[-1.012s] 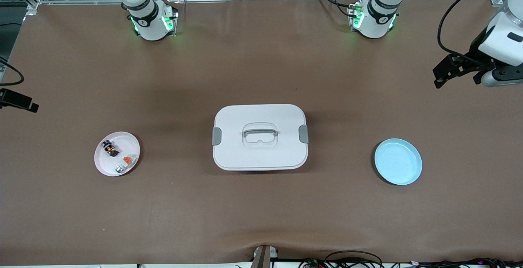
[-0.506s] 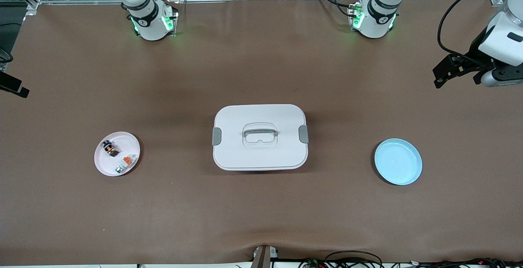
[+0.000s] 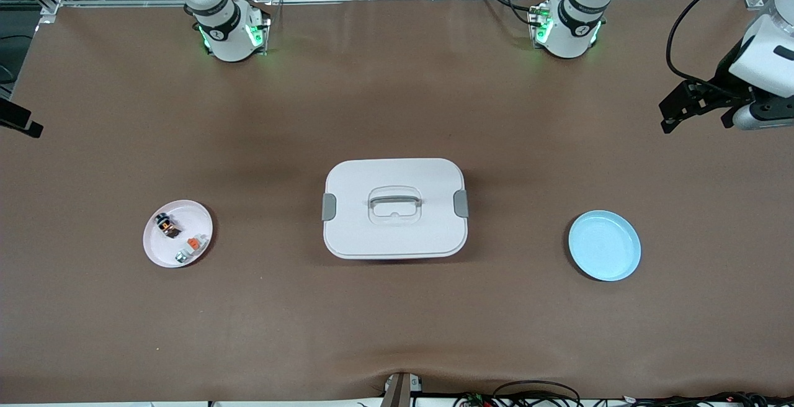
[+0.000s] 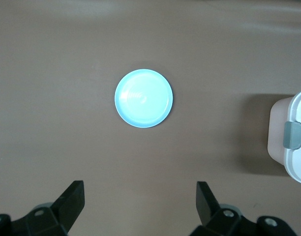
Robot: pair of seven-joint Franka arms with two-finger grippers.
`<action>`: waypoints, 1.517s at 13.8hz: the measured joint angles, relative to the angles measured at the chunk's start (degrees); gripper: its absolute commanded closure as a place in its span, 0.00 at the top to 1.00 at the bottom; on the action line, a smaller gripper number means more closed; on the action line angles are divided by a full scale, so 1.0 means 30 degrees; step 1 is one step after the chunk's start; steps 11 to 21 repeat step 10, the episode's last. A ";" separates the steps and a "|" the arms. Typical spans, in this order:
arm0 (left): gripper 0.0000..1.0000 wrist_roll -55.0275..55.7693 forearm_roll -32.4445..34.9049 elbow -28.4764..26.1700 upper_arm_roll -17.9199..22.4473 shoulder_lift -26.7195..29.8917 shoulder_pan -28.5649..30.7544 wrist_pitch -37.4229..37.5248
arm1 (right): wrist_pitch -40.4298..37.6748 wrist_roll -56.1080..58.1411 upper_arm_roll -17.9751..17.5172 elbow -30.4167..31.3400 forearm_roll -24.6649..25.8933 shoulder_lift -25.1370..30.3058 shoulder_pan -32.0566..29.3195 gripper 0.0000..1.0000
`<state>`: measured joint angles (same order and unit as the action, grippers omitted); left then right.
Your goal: Transfer orange switch to right arm and place
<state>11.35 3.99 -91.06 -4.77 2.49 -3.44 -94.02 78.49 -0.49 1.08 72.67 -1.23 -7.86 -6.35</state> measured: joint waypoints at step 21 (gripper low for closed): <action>1.00 -0.0051 -0.0549 0.0476 -0.0027 0.0002 -0.0015 0.1025 | -0.0013 -0.0008 0.1220 0.0810 -0.0003 0.0813 0.1426 1.00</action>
